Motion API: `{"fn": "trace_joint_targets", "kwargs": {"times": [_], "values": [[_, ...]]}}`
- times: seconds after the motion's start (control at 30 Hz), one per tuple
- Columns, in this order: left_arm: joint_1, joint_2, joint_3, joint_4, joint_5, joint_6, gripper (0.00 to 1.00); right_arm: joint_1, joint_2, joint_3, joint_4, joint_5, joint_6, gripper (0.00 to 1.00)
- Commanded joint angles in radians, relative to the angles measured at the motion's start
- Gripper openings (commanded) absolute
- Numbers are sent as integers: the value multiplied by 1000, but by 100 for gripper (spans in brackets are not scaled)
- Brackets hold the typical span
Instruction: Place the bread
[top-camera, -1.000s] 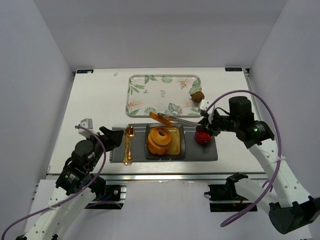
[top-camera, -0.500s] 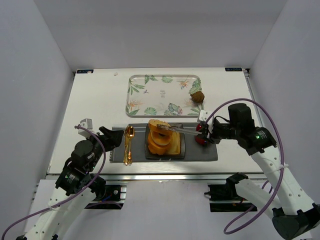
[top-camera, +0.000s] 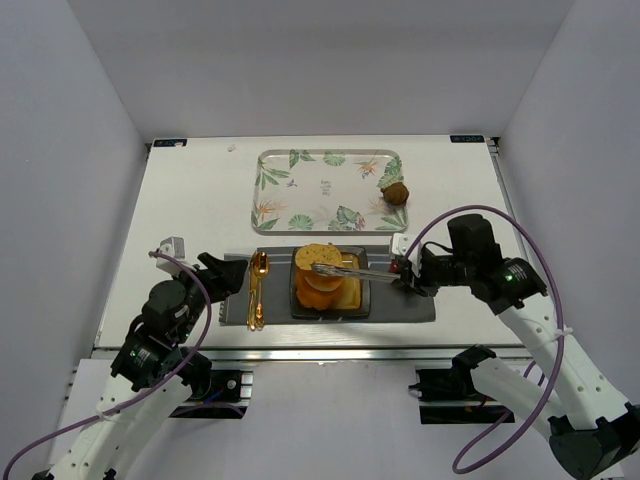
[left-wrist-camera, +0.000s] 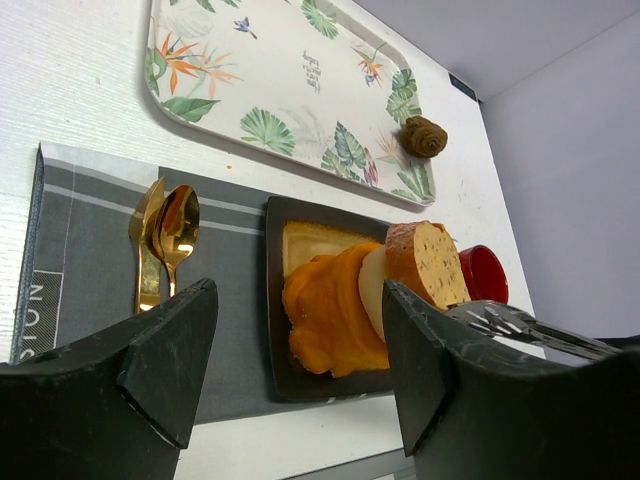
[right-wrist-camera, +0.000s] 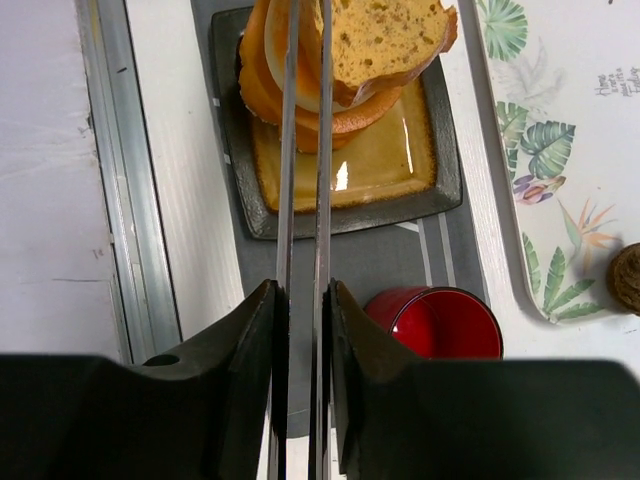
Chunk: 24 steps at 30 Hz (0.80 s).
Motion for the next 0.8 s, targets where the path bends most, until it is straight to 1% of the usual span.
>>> {"fn": "trace_joint_targets", "kwargs": {"times": [0.0, 0.13, 0.23, 0.4, 0.77], "values": [[0, 5, 11, 4, 9, 7, 76, 6, 2, -11, 6, 7, -17, 32], [0, 5, 9, 2, 7, 7, 76, 6, -9, -13, 16, -3, -17, 42], [0, 4, 8, 1, 7, 7, 76, 6, -26, -16, 26, -14, -6, 42], [0, 4, 8, 1, 9, 7, 76, 6, -44, -9, 46, -20, 25, 41], [0, 4, 11, -1, 11, 6, 76, 6, -64, 32, 97, -59, 89, 35]]}}
